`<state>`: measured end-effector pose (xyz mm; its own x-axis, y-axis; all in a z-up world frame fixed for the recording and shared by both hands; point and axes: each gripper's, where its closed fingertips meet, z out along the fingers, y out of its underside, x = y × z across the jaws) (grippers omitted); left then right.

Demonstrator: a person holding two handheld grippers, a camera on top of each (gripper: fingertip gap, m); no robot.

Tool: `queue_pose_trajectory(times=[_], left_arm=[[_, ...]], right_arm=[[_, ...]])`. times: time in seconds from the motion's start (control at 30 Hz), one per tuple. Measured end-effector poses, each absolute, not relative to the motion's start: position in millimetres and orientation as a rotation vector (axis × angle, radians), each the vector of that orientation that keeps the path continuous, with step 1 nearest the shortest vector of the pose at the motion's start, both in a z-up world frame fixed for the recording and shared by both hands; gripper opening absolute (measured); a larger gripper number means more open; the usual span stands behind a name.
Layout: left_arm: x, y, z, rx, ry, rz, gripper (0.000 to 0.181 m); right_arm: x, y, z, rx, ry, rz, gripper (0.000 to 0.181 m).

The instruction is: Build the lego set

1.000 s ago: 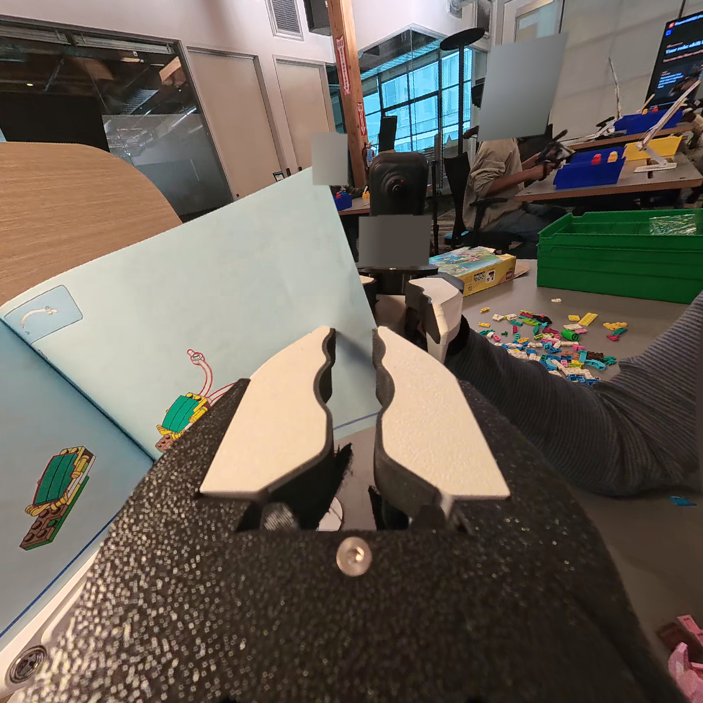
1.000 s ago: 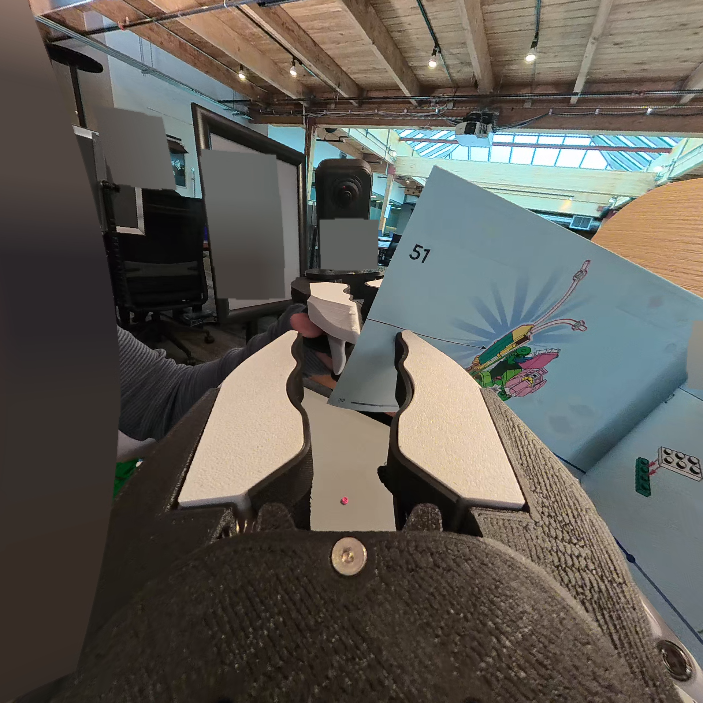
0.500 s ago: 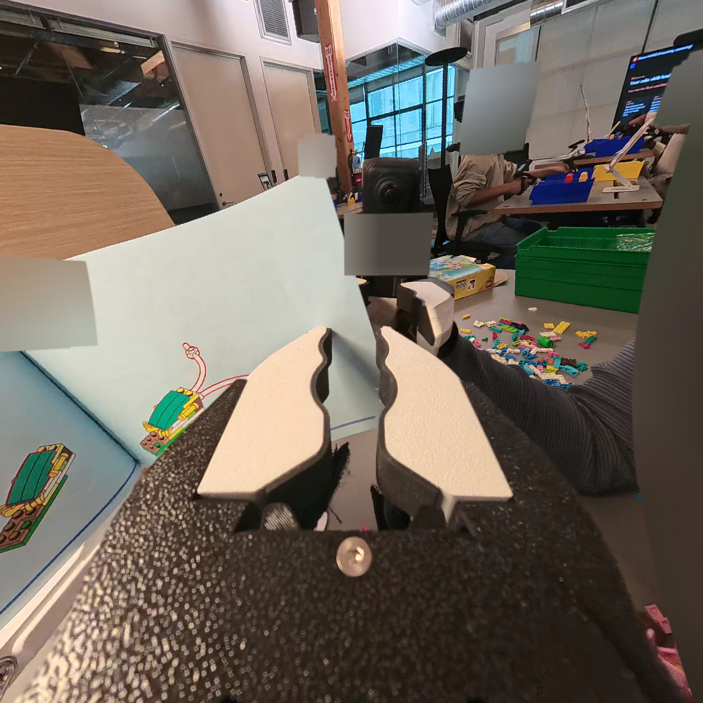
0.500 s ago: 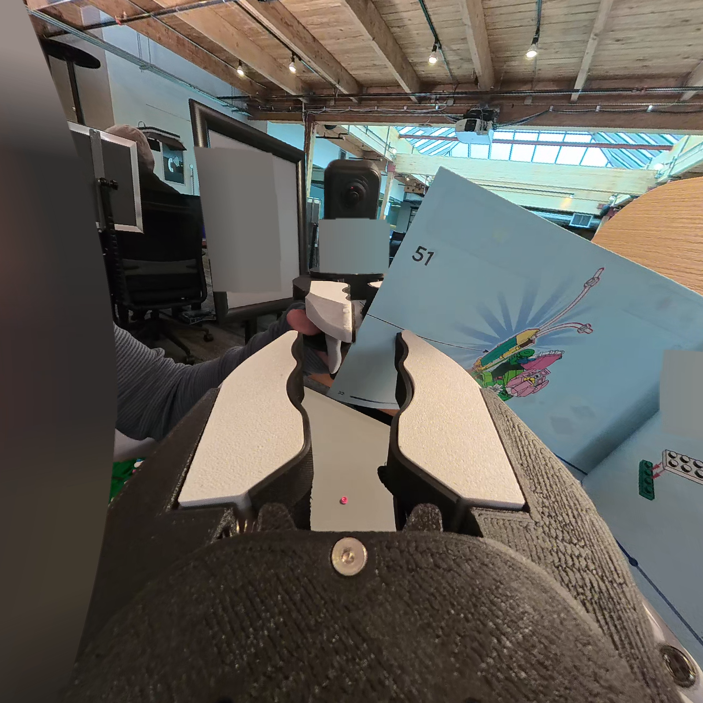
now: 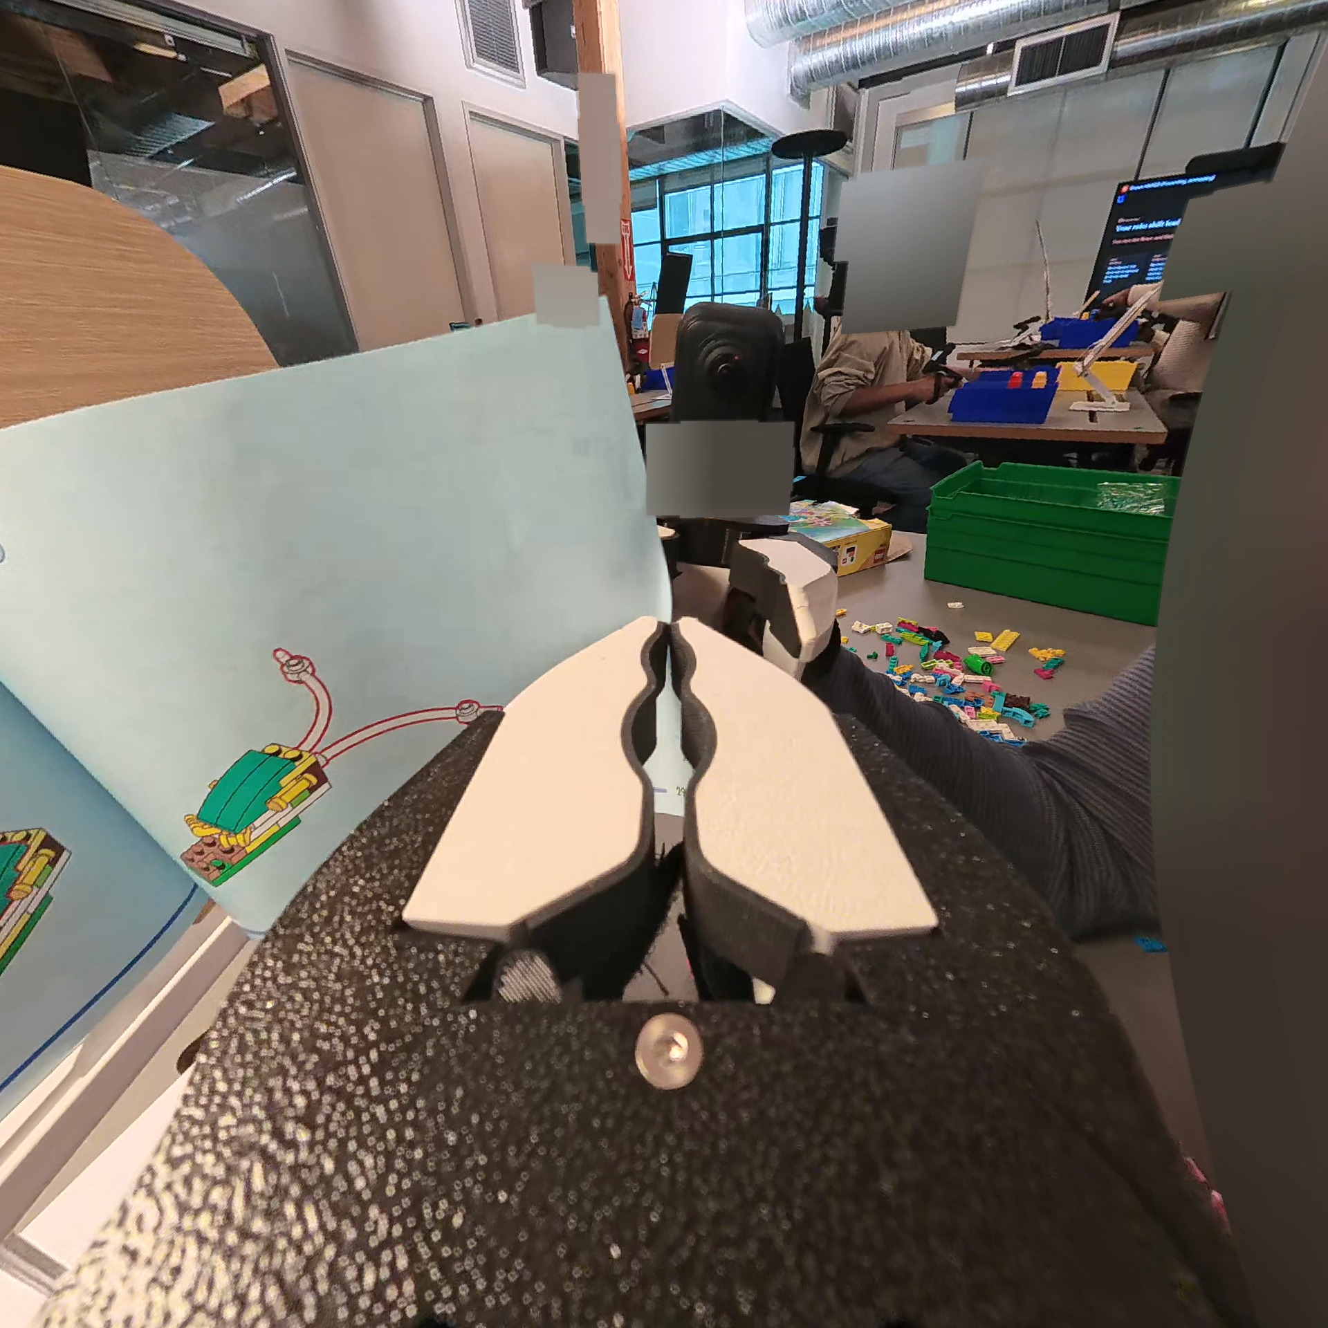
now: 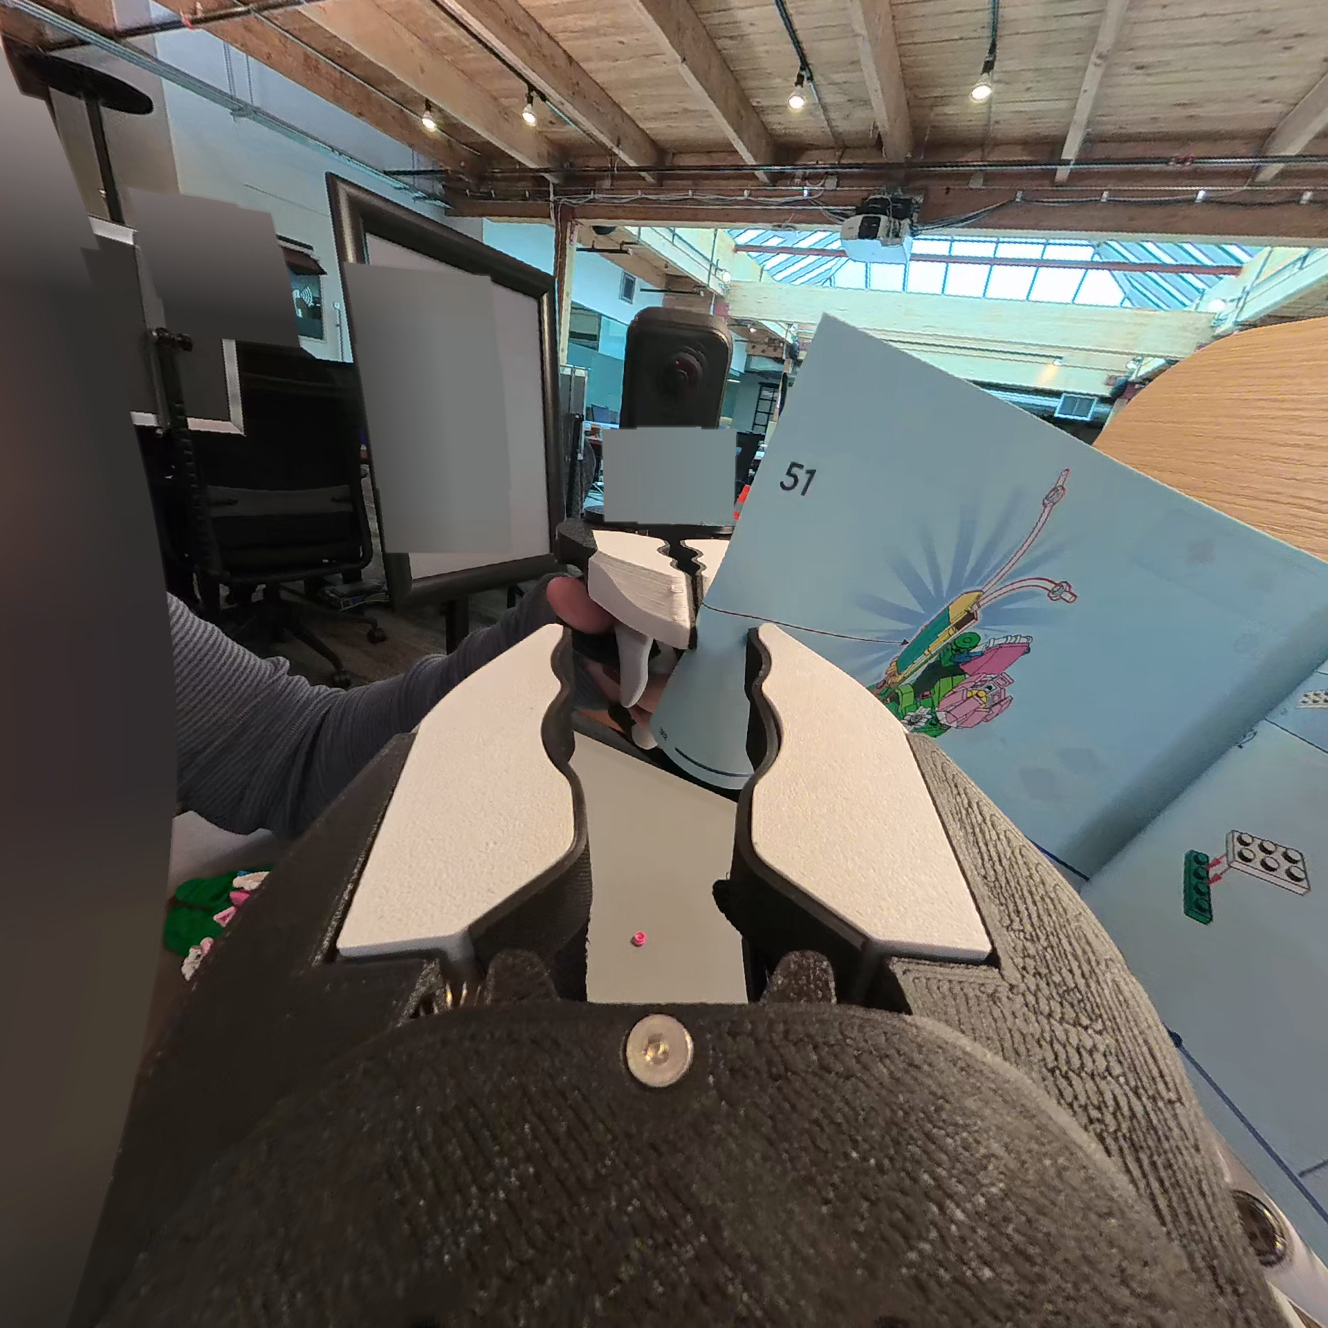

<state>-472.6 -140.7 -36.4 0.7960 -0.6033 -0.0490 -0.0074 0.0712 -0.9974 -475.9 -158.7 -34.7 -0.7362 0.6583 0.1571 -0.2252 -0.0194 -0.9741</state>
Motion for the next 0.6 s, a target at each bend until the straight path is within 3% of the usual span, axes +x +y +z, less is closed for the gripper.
queue_pose_trajectory(times=[0.6], left_arm=[[-505.8,-139.2,3.3,-1.158,0.237,-0.588,0.0]], right_arm=[[-503.8,-140.9,-22.2,-0.566,-1.473,1.594,0.044]])
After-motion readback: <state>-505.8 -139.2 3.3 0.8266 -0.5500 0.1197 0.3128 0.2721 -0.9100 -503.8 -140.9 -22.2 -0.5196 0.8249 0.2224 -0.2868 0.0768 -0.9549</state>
